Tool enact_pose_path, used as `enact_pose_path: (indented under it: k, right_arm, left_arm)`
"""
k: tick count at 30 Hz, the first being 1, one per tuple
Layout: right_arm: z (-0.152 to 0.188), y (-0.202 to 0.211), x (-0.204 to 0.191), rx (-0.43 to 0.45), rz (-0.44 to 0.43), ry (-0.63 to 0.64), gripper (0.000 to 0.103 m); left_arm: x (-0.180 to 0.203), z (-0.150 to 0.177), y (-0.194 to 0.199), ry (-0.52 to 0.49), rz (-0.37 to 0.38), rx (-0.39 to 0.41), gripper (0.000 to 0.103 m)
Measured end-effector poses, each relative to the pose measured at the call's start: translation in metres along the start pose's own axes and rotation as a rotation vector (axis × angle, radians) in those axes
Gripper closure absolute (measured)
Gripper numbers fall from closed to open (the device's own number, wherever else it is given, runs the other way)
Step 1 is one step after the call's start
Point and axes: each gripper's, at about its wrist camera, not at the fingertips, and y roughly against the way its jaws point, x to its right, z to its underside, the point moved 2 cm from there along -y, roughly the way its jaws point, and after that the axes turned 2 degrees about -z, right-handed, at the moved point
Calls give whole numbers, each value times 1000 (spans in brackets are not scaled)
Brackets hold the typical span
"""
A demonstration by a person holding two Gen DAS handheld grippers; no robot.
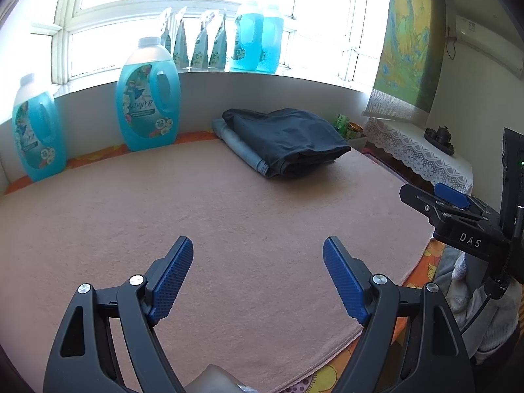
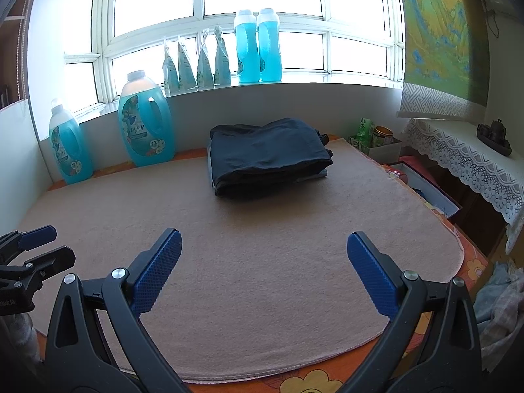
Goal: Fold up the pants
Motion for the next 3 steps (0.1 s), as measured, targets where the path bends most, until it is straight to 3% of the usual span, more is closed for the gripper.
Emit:
enact_pose_path:
  k: [3]
  right_arm:
    - [1,-1,-1,-3,3,0,0]
  left_arm:
    - [0,0,-2,-1,-13,-7,21]
